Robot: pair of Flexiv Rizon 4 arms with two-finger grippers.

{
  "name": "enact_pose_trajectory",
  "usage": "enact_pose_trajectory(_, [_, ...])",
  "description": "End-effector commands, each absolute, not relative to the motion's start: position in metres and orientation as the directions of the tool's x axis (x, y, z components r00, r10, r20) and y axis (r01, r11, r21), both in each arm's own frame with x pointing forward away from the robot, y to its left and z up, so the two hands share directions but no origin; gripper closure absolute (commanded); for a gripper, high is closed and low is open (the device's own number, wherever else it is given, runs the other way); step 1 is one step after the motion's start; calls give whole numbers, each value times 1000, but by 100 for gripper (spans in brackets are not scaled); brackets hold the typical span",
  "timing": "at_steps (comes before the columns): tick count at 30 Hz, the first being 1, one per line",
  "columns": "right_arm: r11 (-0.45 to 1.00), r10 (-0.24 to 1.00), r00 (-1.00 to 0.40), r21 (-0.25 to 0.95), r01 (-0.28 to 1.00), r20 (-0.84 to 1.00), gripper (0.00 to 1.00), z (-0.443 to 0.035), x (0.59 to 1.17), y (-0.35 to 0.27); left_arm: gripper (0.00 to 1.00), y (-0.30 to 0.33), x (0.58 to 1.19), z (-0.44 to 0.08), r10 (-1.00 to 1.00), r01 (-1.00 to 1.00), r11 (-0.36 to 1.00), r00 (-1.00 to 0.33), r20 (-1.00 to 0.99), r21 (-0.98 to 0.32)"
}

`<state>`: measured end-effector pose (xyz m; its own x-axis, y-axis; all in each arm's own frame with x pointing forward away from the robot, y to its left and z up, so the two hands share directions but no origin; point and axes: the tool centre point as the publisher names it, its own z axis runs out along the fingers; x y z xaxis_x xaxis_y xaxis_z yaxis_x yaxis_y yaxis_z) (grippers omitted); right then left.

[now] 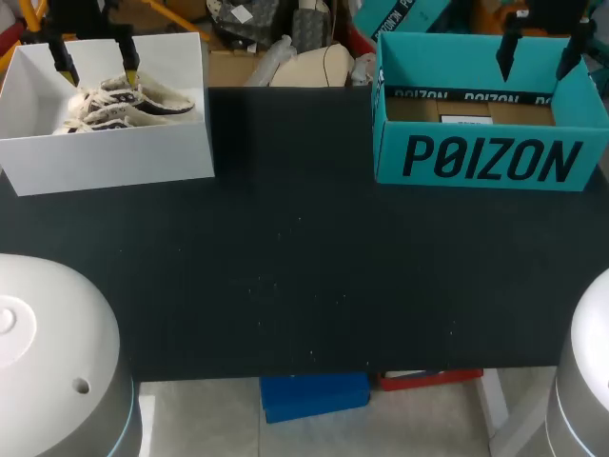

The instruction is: Take the shoe out of the shoebox, open the shoe tongue, remove and reinsert the insole, then place the shoe into the shoebox

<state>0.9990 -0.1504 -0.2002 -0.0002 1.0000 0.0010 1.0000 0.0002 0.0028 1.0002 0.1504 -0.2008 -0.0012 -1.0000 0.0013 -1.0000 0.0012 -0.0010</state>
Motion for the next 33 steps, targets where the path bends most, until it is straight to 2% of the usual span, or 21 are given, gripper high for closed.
enact_pose_trajectory(1, [0, 1000, 0, 3, 1000, 1, 0, -200, 999, -150, 0, 150, 1000, -199, -996, -996, 85, -86, 17, -7])
enact_pose_trajectory(5, [0, 1000, 0, 3, 1000, 1, 0, -200, 999, -150, 0, 148, 1008, -191, -924, -923, 380, -381, 0, -65])
enact_pose_trajectory(6, [0, 1000, 0, 3, 1000, 1, 0, -200, 999, -150, 0, 143, 1016, -193, -951, -950, 302, -294, -91, -80])
enact_pose_trajectory(21, [0, 1000, 0, 3, 1000, 1, 0, -200, 999, -150, 0, 143, 1016, -193, -951, -950, 302, -294, -91, -80])
enact_pose_trajectory(22, [0, 1000, 0, 3, 1000, 1, 0, -200, 999, -150, 0, 138, 1019, -191, -897, -892, 442, -436, -79, -96])
enact_pose_trajectory(23, [0, 1000, 0, 3, 1000, 1, 0, -200, 999, -150, 0, 136, 1020, -189, -859, -849, 509, -511, -20, -140])
enact_pose_trajectory(24, [0, 1000, 0, 3, 1000, 1, 0, -200, 999, -150, 0, 137, 1021, -188, -837, -824, 545, -546, -39, -157])
enact_pose_trajectory(25, [0, 1000, 0, 3, 1000, 1, 0, -200, 999, -150, 0, 135, 1022, -185, -717, -698, 697, -683, -139, -166])
enact_pose_trajectory(26, [0, 1000, 0, 3, 1000, 1, 0, -200, 999, -150, 0, 135, 1022, -184, -643, -620, 764, -752, -146, -178])
enact_pose_trajectory(29, [0, 1000, 0, 3, 1000, 1, 0, -200, 999, -150, 0, 141, 1020, -180, -367, -336, 927, -904, -219, -167])
enact_pose_trajectory(33, [0, 1000, 0, 3, 1000, 1, 0, -200, 999, -150, 0, 151, 1011, -177, 1, 34, 996, -930, -367, -84])
